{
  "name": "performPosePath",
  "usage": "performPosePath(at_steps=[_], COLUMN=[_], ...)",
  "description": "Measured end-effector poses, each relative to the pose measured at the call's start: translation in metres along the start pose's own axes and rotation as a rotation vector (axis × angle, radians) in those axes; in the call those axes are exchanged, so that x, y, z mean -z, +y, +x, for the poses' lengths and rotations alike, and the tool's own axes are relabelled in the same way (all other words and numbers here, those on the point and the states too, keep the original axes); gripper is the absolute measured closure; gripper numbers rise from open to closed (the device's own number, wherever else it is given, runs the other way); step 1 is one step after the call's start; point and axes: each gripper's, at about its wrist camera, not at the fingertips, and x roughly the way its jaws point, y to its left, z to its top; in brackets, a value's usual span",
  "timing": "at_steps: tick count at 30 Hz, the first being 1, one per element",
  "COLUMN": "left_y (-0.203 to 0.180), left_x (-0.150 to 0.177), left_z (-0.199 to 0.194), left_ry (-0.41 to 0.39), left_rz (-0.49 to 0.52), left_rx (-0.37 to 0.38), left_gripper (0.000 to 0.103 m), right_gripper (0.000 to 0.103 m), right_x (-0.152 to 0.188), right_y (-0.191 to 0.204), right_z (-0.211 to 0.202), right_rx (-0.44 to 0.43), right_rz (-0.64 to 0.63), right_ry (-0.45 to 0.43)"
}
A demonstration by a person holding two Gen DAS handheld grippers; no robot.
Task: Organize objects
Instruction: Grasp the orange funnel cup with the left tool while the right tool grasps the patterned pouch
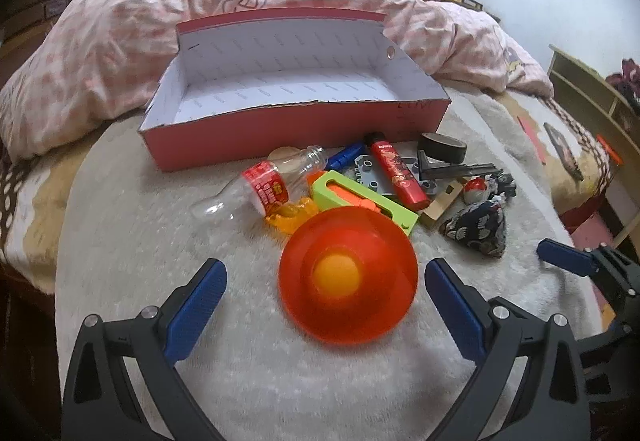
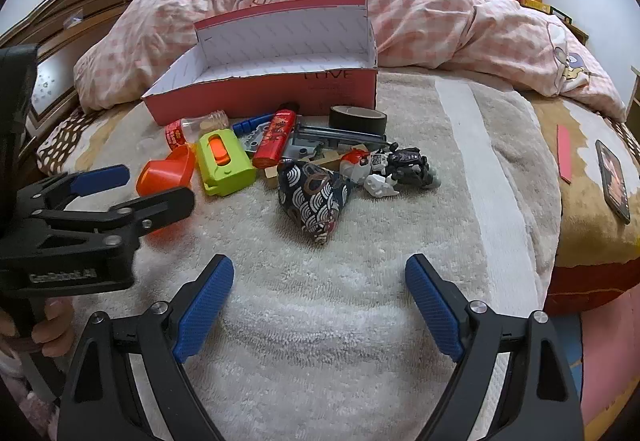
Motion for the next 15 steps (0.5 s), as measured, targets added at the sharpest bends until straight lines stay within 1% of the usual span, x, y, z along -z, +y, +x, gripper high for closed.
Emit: performPosePath(at_steps=[4, 8, 10, 15], left_y=[-0.002, -0.004, -0.006, -0.007], left_x=[-0.004, -0.005, -0.005, -0.005], left_z=[0.009, 0.018, 0.020, 0.020], left_ry=[0.006, 0.037, 0.049, 0.046], left_rz=[0.022, 0.022, 0.028, 0.033], left_rx=[-0.010, 0.003, 0.007, 0.021], left_gripper=[0.003, 0.003, 0.007, 0.014], right_gripper=[0.013, 0.013, 0.013, 0.013], right_x=[0.000, 0.001, 0.001, 0.002], right_y=[0.000, -0.002, -0.003, -0.002], right_z=[0.004, 0.007, 0.009, 0.010], right_rx=[0.007, 0.000, 0.000, 0.008], right_rz=[-0.007, -0.001, 0.000, -0.009], right_ry=[0.007, 0.008, 0.008, 0.000])
